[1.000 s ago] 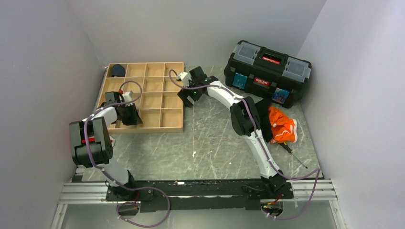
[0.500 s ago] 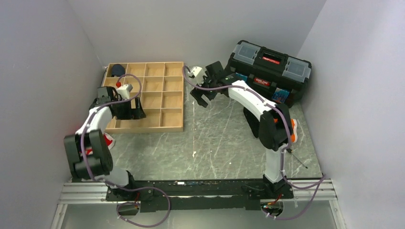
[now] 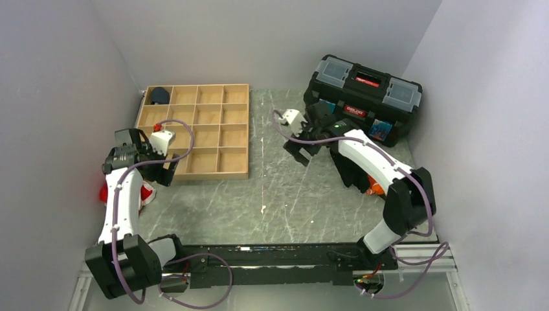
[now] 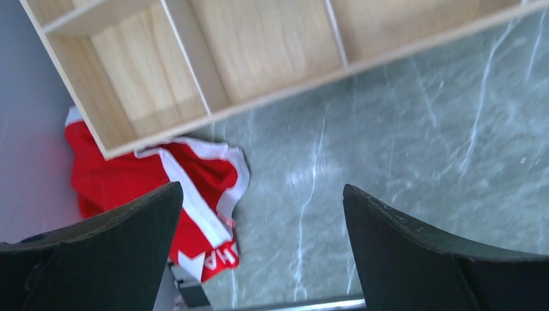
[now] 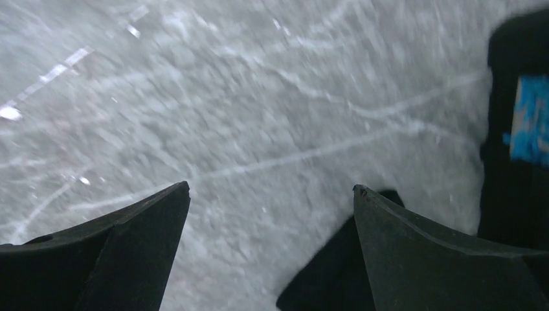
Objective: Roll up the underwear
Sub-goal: Pick up the underwear from the corner of the board.
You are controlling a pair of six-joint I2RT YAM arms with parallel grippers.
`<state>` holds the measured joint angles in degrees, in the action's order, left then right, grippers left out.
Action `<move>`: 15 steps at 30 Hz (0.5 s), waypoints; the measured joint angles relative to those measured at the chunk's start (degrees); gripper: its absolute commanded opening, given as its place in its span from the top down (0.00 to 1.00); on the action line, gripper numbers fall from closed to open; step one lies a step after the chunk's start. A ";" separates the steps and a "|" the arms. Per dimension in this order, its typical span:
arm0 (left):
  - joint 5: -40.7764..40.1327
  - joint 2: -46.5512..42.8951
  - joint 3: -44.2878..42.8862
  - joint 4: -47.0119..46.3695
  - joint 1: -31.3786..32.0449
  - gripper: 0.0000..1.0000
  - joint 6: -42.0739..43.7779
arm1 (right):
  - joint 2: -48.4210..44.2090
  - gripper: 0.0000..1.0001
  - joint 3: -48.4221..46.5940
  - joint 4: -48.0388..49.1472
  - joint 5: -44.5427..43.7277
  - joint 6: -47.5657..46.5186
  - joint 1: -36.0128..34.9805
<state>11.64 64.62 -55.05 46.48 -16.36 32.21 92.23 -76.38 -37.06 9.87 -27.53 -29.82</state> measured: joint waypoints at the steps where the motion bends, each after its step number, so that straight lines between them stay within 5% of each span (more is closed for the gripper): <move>1: -0.70 -0.76 0.52 0.85 -0.20 0.00 0.42 | -1.25 0.00 1.44 -0.22 -0.52 0.04 1.14; 15: -13.64 -3.39 8.68 5.35 -2.05 0.01 7.52 | -12.39 0.00 13.46 -2.54 -5.11 0.68 22.82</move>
<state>-2.00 61.23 -46.37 51.83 -18.41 39.72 79.83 -62.92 -39.59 4.75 -26.85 -7.01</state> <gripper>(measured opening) 0.994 0.994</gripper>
